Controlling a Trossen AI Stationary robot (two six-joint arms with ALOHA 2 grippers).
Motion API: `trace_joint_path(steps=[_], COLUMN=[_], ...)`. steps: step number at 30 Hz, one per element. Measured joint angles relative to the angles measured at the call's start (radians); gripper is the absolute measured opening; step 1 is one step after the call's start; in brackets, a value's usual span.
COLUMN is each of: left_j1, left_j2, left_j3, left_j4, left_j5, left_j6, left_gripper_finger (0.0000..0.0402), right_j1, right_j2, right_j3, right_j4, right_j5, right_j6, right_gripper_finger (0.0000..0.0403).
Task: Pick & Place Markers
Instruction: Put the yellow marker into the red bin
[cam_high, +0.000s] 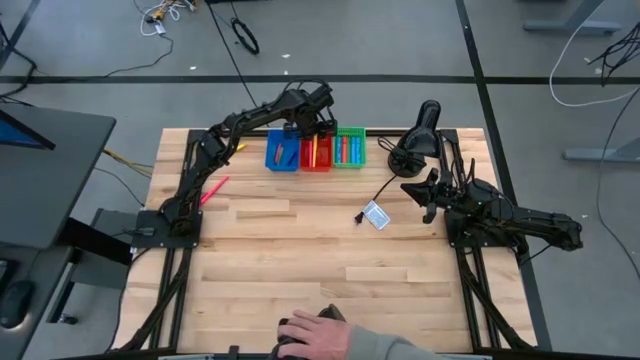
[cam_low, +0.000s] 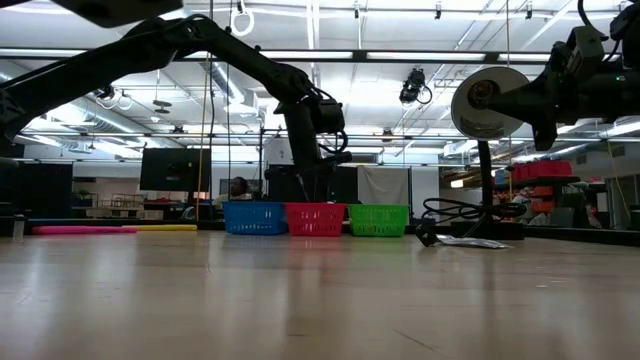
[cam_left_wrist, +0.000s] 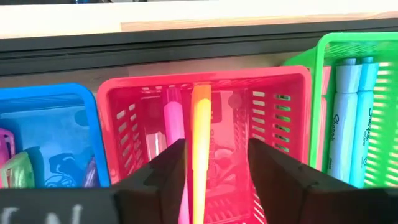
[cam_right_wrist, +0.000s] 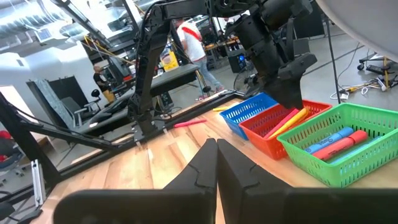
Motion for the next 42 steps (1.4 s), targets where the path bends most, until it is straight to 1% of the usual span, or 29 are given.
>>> trace_joint_path(steps=[5, 9, 14, 21, 22, 24, 27, 32, 38, 39, 42], left_j1=[0.0, -0.006, -0.01, -0.027, -0.031, -0.035, -0.043, -0.069, -0.13, -0.138, -0.153], left_j2=[0.0, -0.012, -0.025, -0.03, -0.037, -0.069, -0.096, -0.129, -0.145, -0.145, -0.176], left_j3=[0.0, 0.002, 0.048, 0.2, 0.205, 0.182, 0.18, 0.179, 0.179, 0.176, 0.101], left_j4=[0.0, -0.003, -0.065, -0.229, -0.239, -0.256, -0.316, -0.429, -0.57, -0.573, -0.572], left_j5=[0.003, 0.032, 0.056, 0.056, 0.056, 0.079, 0.099, 0.095, 0.087, 0.087, 0.124], left_j6=[0.001, 0.054, 0.141, 0.249, 0.269, 0.286, 0.324, 0.405, 0.549, 0.577, 0.624], left_gripper_finger=[0.0216, 0.0236, 0.0243, 0.0243, 0.0243, 0.0243, 0.0243, 0.0243, 0.0243, 0.0243, 0.0243], right_j1=[0.0, 0.0, 0.0, 0.0, 0.0, 0.0, 0.0, 0.0, 0.0, 0.0, 0.0], right_j2=[0.0, 0.0, 0.0, 0.0, 0.0, 0.0, 0.0, 0.0, 0.0, 0.0, 0.0], right_j3=[0.0, 0.0, 0.0, 0.0, 0.0, 0.0, 0.0, 0.0, 0.0, 0.0, 0.0], right_j4=[0.0, 0.0, 0.0, 0.0, 0.001, 0.001, 0.001, 0.001, 0.002, 0.002, 0.002], right_j5=[0.0, 0.0, 0.0, 0.0, 0.0, 0.0, 0.0, 0.0, 0.0, 0.0, 0.0], right_j6=[0.0, 0.0, 0.0, 0.0, 0.0, 0.0, 0.0, 0.0, 0.0, 0.0, 0.0], right_gripper_finger=[0.0011, 0.0011, 0.0011, 0.0011, 0.0011, 0.0011, 0.0011, 0.0011, 0.0011, 0.0011, 0.0011])
